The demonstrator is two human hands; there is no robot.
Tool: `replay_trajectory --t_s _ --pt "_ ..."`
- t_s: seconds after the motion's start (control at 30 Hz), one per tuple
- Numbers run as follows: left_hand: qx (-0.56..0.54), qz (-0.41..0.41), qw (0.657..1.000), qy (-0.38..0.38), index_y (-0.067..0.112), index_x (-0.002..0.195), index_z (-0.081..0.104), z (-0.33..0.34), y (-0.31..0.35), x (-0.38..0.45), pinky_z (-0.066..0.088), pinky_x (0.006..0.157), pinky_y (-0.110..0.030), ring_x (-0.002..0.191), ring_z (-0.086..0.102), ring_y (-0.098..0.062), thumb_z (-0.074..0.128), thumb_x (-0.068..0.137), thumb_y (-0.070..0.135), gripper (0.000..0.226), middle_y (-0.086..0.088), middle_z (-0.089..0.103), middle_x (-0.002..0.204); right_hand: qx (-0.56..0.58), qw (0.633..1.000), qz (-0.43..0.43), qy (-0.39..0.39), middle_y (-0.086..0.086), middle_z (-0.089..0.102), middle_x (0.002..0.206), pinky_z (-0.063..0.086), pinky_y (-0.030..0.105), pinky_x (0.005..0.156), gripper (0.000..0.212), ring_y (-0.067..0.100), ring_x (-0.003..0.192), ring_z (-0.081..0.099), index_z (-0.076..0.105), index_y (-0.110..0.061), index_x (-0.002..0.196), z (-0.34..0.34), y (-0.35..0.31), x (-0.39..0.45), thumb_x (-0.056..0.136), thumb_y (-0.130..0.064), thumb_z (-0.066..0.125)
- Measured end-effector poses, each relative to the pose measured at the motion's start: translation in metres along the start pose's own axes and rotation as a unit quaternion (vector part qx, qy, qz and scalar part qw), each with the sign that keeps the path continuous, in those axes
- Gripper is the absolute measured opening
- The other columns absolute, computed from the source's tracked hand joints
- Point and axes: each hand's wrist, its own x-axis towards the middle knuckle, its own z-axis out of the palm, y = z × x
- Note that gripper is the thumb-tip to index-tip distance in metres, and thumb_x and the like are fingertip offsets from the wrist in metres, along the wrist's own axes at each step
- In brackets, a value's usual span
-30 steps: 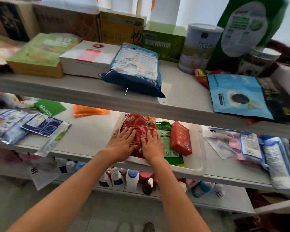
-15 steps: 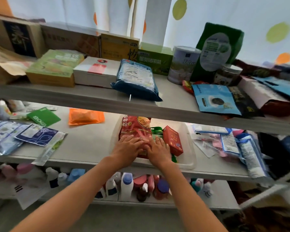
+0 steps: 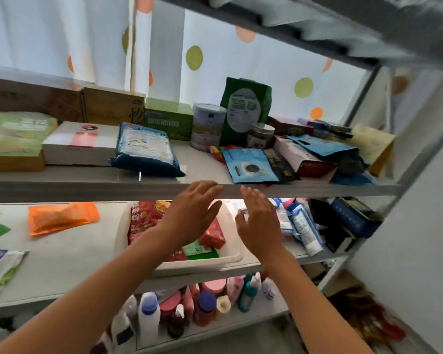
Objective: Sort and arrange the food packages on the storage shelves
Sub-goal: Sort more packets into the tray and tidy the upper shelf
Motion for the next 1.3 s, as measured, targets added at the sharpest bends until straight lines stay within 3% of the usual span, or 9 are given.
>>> replay_trajectory --t_s 0.17,0.37,0.53,0.67,0.93,1.03,1.13,1.2,1.3 --pt "0.025 0.005 0.999 0.028 0.022 0.148 0.041 -0.028 0.022 0.046 0.039 0.108 -0.035 0.140 0.036 -0.018 0.043 0.104 0.034 0.046 0.000 0.040 0.154 -0.034 0.999 0.015 0.014 0.017 0.042 0.155 0.021 0.039 0.122 0.059 0.031 0.146 0.034 0.040 -0.009 0.152 -0.039 0.018 0.047 0.096 -0.017 0.057" --pt "0.016 0.004 1.000 0.007 0.024 0.143 0.047 -0.009 0.050 0.092 0.044 0.106 -0.038 0.138 0.041 -0.019 0.049 0.102 0.035 0.043 0.001 0.042 0.152 -0.169 0.980 0.025 -0.103 0.015 0.015 0.167 0.008 0.041 0.126 0.072 0.030 0.155 0.010 0.015 -0.020 0.161 -0.065 0.060 0.084 0.098 -0.024 0.049" --pt "0.039 0.001 0.998 -0.046 0.023 0.137 0.054 0.020 0.066 0.124 0.045 0.103 -0.037 0.130 0.048 -0.020 0.053 0.098 0.044 0.044 0.000 0.050 0.144 -0.177 0.972 0.047 -0.147 0.014 0.013 0.168 0.008 0.040 0.126 0.073 0.029 0.155 0.008 0.016 -0.022 0.161 -0.070 0.100 0.085 0.097 -0.020 0.051" --pt "0.089 -0.030 0.993 -0.078 0.021 0.142 0.049 0.036 0.068 0.139 0.041 0.105 -0.037 0.130 0.047 -0.023 0.052 0.095 0.055 0.058 -0.003 0.050 0.145 -0.121 0.980 0.043 -0.149 0.010 0.019 0.167 0.014 0.037 0.126 0.073 0.026 0.154 0.014 0.018 -0.020 0.161 -0.068 0.118 0.081 0.096 -0.019 0.053" --pt "0.123 -0.043 0.988 -0.078 0.023 0.143 0.046 0.048 0.070 0.118 0.048 0.097 -0.036 0.119 0.055 -0.022 0.056 0.098 0.041 0.049 -0.001 0.051 0.141 0.132 0.981 0.087 -0.115 0.010 0.036 0.159 0.029 0.036 0.121 0.067 0.026 0.146 0.034 0.034 -0.014 0.156 -0.062 0.124 0.069 0.093 -0.003 0.053" --pt "0.132 -0.034 0.989 -0.061 0.023 0.142 0.048 0.046 0.068 0.106 0.050 0.097 -0.036 0.118 0.058 -0.022 0.055 0.099 0.033 0.044 -0.001 0.053 0.140 0.261 0.952 0.154 -0.046 0.013 0.057 0.140 0.045 0.037 0.109 0.053 0.026 0.126 0.054 0.049 -0.009 0.144 -0.064 0.120 0.069 0.091 0.001 0.052" --pt "0.116 -0.024 0.992 -0.037 0.022 0.140 0.051 0.044 0.064 0.090 0.049 0.096 -0.035 0.115 0.059 -0.022 0.054 0.100 0.027 0.040 -0.001 0.056 0.139 0.380 0.889 0.255 -0.004 0.014 0.065 0.125 0.056 0.035 0.086 0.035 0.022 0.106 0.061 0.057 -0.006 0.132 -0.069 0.115 0.074 0.097 -0.008 0.055" --pt "0.089 -0.028 0.995 -0.016 0.021 0.140 0.052 0.042 0.062 0.079 0.045 0.096 -0.034 0.115 0.057 -0.022 0.052 0.102 0.026 0.039 -0.001 0.056 0.138 0.464 0.827 0.315 -0.016 0.015 0.067 0.117 0.057 0.032 0.079 0.024 0.024 0.101 0.063 0.062 -0.006 0.121 -0.070 0.110 0.076 0.100 -0.015 0.058" --pt "0.048 -0.040 0.998 0.011 0.023 0.140 0.053 0.041 0.059 0.063 0.040 0.101 -0.032 0.122 0.052 -0.020 0.053 0.101 0.033 0.041 0.001 0.055 0.142 0.593 0.716 0.363 -0.066 0.017 0.067 0.104 0.061 0.041 0.069 0.010 0.027 0.088 0.067 0.063 -0.007 0.106 -0.071 0.097 0.075 0.101 -0.015 0.058"
